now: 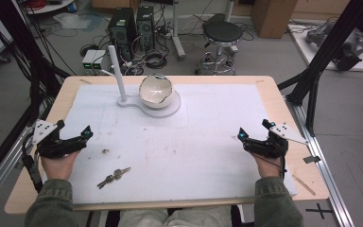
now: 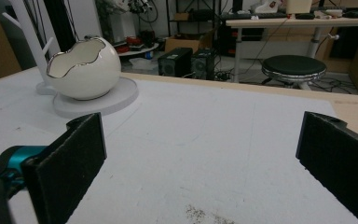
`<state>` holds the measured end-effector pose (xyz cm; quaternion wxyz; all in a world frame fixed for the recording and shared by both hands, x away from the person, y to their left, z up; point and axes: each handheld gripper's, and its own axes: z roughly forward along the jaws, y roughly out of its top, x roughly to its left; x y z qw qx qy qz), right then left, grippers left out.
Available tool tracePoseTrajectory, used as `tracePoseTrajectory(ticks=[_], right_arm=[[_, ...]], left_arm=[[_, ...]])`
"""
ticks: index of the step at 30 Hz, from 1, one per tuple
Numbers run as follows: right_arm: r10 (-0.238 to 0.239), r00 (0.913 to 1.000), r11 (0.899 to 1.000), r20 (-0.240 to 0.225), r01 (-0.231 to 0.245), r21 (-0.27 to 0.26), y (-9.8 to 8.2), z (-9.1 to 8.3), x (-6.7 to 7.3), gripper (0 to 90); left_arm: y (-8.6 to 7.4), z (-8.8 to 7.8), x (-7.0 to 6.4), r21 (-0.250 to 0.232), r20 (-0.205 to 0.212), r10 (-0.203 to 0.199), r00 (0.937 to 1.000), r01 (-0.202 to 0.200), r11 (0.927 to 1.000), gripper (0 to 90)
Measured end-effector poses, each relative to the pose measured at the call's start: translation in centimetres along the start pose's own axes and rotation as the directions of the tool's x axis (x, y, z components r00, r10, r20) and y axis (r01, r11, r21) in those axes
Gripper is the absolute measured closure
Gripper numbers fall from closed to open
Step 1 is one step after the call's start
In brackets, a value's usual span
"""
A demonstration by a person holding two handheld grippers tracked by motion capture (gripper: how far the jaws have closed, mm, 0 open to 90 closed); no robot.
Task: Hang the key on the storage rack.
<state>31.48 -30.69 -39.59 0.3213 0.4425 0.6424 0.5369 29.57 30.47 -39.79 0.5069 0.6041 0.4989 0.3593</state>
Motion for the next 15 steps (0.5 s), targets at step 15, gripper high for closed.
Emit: tracePoseTrajectory(ticks=[15], right_arm=[[-0.016, 0.9998, 1.0, 0.009, 0.016, 0.009, 0.0, 0.1, -0.1, 0.4]], left_arm=[[0.5, 0.5, -1.9, 0.094, 0.093, 0.044, 0.9947, -0.053, 0.9942, 1.7]])
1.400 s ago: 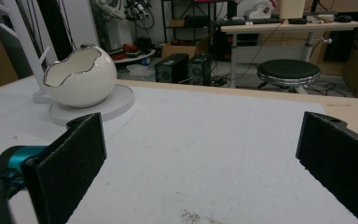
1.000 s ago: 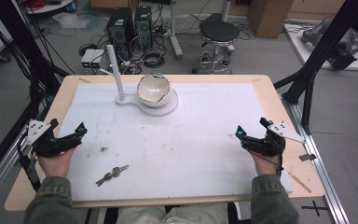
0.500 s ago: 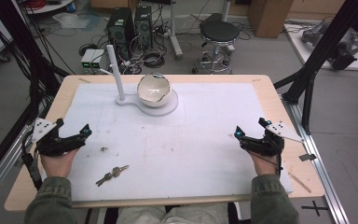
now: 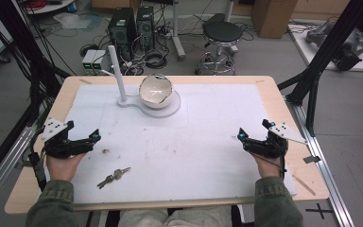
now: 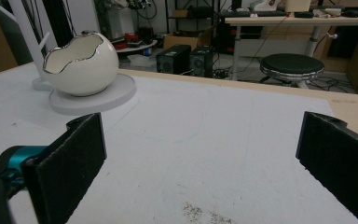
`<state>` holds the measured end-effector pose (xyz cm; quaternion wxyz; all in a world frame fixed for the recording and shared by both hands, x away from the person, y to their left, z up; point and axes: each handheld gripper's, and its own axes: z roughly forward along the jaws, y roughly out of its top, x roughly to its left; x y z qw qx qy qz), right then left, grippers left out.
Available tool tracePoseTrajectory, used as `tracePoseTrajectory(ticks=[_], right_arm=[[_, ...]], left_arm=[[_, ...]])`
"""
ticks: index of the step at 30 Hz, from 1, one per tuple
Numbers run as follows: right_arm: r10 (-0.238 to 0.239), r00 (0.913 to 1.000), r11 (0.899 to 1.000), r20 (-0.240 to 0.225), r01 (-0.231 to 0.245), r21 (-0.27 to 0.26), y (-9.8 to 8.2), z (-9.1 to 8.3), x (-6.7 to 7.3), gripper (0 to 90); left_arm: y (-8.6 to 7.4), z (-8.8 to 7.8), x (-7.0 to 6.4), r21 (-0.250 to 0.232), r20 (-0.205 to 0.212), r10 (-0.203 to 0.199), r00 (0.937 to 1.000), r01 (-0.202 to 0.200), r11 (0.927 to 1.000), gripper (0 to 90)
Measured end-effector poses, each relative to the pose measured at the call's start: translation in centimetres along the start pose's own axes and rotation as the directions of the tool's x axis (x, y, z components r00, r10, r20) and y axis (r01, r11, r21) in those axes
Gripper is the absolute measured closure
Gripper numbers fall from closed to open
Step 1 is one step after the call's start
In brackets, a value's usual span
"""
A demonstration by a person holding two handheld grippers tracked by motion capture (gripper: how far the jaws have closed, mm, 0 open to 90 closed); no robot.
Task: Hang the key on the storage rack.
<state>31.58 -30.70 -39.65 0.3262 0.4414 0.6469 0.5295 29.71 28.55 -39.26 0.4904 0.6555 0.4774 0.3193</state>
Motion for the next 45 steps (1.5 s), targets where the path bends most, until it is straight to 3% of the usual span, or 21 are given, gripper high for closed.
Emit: tracePoseTrajectory(ticks=[13, 21, 31, 34, 39, 45], right_arm=[[-0.002, 1.0, 1.0, -0.002, 0.002, 0.008, 0.0, 0.1, 0.1, 0.4], [0.003, 1.0, 1.0, -0.002, -0.003, 0.005, 0.0, 0.0, 0.0, 0.4], [0.003, 1.0, 1.0, -0.004, -0.003, 0.007, 0.0, 0.1, 0.0, 0.4], [0.004, 1.0, 1.0, -0.005, -0.004, 0.009, 0.0, 0.1, 0.1, 0.4], [0.004, 1.0, 1.0, -0.008, -0.004, 0.011, 0.0, 0.1, 0.1, 0.4], [0.004, 0.9999, 1.0, -0.011, -0.004, 0.013, 0.0, 0.1, 0.1, 0.4]], left_arm=[[0.0, 0.2, -0.8, 0.053, 0.056, 0.022, 0.9982, -0.025, 0.9983, 1.7], [-0.2, 0.7, -1.7, 0.106, 0.096, 0.054, 0.9939, -0.064, 0.9923, 1.7], [-0.5, 1.3, -2.2, 0.181, 0.157, 0.078, 0.9846, -0.106, 0.9778, 1.7], [-0.6, 1.6, -2.5, 0.208, 0.18, 0.095, 0.9791, -0.132, 0.9691, 1.7], [-0.7, 1.8, -2.8, 0.219, 0.201, 0.098, 0.9746, -0.142, 0.9652, 1.7], [-0.8, 2.1, -3.2, 0.255, 0.233, 0.1, 0.9673, -0.16, 0.9536, 1.7]])
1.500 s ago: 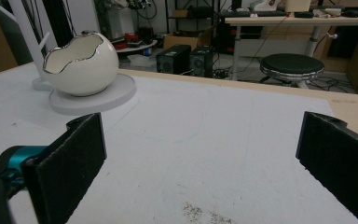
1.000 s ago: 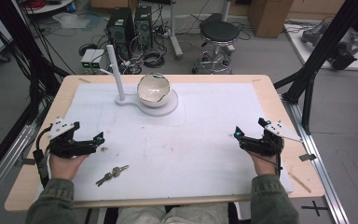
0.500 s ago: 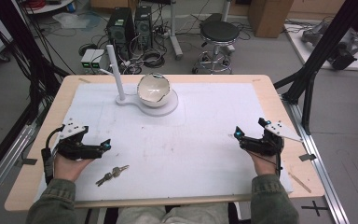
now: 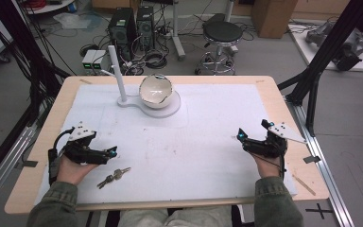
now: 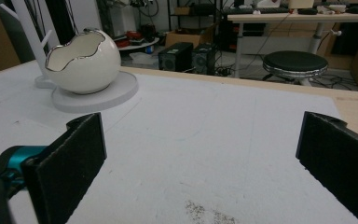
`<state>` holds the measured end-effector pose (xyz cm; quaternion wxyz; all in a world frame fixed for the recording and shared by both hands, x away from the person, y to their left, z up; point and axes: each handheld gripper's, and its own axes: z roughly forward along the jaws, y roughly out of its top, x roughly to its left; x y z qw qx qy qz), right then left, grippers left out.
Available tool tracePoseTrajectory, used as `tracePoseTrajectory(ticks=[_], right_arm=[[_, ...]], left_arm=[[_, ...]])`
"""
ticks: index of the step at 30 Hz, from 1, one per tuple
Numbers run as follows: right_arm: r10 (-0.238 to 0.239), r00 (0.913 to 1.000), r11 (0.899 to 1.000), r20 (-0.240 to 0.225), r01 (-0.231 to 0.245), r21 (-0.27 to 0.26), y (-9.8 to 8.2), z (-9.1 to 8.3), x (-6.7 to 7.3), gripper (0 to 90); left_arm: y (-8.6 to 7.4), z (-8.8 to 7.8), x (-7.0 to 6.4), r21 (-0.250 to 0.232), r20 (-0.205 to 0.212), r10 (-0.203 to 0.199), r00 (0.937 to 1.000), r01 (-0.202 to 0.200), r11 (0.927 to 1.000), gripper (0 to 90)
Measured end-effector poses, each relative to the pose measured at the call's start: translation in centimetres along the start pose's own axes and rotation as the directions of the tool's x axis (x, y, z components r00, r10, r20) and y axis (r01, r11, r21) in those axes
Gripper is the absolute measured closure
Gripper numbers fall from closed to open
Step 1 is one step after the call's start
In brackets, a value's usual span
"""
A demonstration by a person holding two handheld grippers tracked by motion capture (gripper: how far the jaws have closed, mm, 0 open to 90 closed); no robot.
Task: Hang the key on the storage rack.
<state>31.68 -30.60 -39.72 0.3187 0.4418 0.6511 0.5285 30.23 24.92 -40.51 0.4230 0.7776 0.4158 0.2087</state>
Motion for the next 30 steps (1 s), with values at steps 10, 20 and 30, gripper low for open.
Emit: tracePoseTrajectory(ticks=[10, 20, 30], right_arm=[[-0.005, 1.0, 1.0, -0.002, 0.005, 0.004, 0.0, 0.1, 0.1, 0.4], [-0.014, 0.9999, 1.0, -0.001, 0.014, 0.011, -0.1, 0.1, 0.1, 0.4], [-0.015, 0.9999, 1.0, -0.004, 0.015, 0.015, -0.1, 0.2, 0.2, 0.5]], left_arm=[[0.2, 0.8, -0.7, 0.073, 0.069, 0.018, 0.9975, -0.023, 0.9971, 1.7], [0.1, 1.4, -1.3, 0.128, 0.119, 0.041, 0.9921, -0.056, 0.9902, 1.7], [0.0, 1.9, -2.0, 0.181, 0.151, 0.077, 0.9854, -0.105, 0.9779, 1.7]])
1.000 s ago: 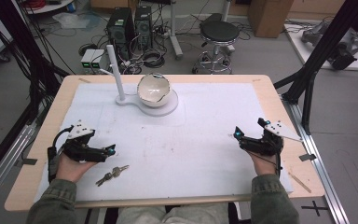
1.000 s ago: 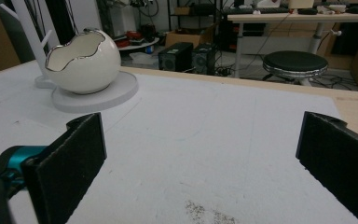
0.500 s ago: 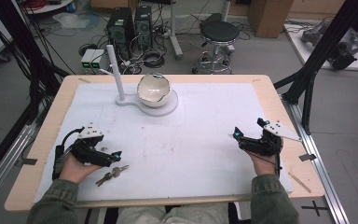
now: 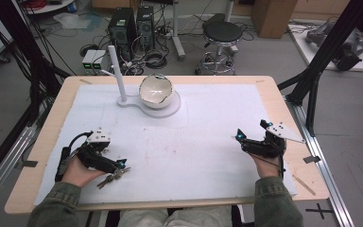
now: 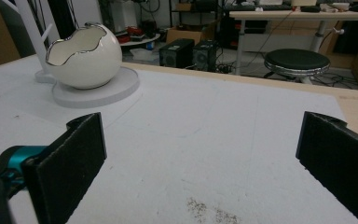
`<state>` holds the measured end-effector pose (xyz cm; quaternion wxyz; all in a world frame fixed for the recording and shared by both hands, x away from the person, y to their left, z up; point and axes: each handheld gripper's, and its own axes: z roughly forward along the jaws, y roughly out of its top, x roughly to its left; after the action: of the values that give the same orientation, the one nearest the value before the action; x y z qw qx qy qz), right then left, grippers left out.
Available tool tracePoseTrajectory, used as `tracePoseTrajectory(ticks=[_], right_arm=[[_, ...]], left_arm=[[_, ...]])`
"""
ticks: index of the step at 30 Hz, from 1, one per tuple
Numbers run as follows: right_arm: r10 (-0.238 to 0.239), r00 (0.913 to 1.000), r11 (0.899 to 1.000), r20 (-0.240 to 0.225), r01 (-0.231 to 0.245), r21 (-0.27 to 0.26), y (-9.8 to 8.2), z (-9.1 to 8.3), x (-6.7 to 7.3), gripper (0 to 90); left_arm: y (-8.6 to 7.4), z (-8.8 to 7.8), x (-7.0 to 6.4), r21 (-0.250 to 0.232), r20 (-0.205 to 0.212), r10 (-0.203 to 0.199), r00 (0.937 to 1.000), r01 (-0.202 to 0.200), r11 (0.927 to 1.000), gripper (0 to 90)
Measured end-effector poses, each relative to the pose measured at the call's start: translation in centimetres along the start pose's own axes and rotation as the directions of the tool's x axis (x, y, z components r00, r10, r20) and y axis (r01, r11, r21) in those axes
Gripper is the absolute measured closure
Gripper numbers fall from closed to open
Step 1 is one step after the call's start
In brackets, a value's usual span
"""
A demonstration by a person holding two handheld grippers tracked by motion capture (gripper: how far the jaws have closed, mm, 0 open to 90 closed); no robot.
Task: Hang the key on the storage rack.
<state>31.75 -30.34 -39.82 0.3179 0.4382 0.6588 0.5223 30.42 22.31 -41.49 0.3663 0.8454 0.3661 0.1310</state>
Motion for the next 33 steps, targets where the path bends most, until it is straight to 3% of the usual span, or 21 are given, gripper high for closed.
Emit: tracePoseTrajectory(ticks=[10, 17, 25, 33], right_arm=[[-0.004, 1.0, 1.0, -0.003, 0.004, 0.001, 0.0, 0.0, 0.0, 0.4], [-0.005, 0.9999, 1.0, -0.012, 0.005, -0.004, 0.0, 0.1, 0.0, 0.5], [-0.001, 0.9999, 1.0, -0.016, 0.001, -0.006, 0.0, 0.0, 0.0, 0.5], [-0.001, 0.9997, 1.0, -0.023, 0.001, -0.007, 0.0, 0.0, 0.0, 0.5]], left_arm=[[0.2, 0.7, -0.8, 0.079, 0.009, 0.039, 0.9992, -0.04, 0.9961, 1.7], [0.5, 1.3, -1.4, 0.152, 0.03, 0.068, 0.9972, -0.072, 0.9857, 2.1], [0.5, 1.4, -2.2, 0.19, 0.093, 0.104, 0.9903, -0.12, 0.9745, 13.3], [0.5, 1.7, -2.7, 0.221, 0.109, 0.127, 0.9858, -0.149, 0.9638, 20.8]])
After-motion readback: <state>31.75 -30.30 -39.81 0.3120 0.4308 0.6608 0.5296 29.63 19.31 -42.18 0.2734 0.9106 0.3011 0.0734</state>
